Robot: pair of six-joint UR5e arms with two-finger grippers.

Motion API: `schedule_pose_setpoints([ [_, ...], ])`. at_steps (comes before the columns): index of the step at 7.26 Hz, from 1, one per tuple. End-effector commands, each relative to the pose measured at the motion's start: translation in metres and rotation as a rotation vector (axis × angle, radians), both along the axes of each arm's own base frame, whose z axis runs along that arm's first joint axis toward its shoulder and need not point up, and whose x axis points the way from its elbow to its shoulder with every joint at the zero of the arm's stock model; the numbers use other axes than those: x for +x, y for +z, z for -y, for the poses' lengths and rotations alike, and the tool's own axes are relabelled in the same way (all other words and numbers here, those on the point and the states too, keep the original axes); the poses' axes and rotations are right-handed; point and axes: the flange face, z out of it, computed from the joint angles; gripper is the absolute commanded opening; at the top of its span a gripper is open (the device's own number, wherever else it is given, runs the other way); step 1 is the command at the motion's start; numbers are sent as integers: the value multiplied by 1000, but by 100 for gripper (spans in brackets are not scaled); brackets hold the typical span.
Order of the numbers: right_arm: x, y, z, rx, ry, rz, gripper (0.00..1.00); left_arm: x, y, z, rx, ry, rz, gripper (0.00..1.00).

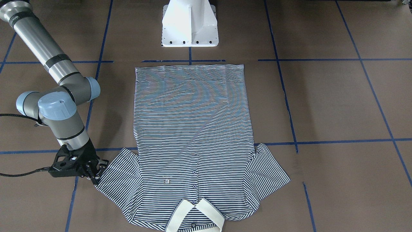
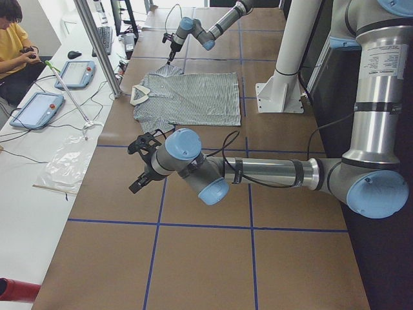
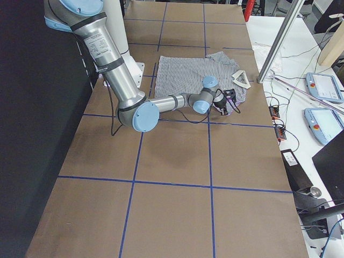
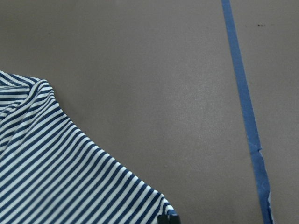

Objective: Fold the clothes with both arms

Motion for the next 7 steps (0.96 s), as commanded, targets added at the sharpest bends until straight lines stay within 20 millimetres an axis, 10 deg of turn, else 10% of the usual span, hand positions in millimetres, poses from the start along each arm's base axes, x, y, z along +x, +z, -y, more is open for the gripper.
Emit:
schedule_pose_setpoints([
  [1,-4,-23,6,10,5,15,0,0,0,0,1,0,0,100],
  [3,-16,-97,20,-57,66,-24,0,0,0,0,0,0,0,100],
  [5,-96,-196,0,-150,228,-19,0,0,0,0,-1,-1,-1,100],
  [7,-160,-225,-7,-173,314,-28,0,0,-1,0,1,-1,-1,100],
])
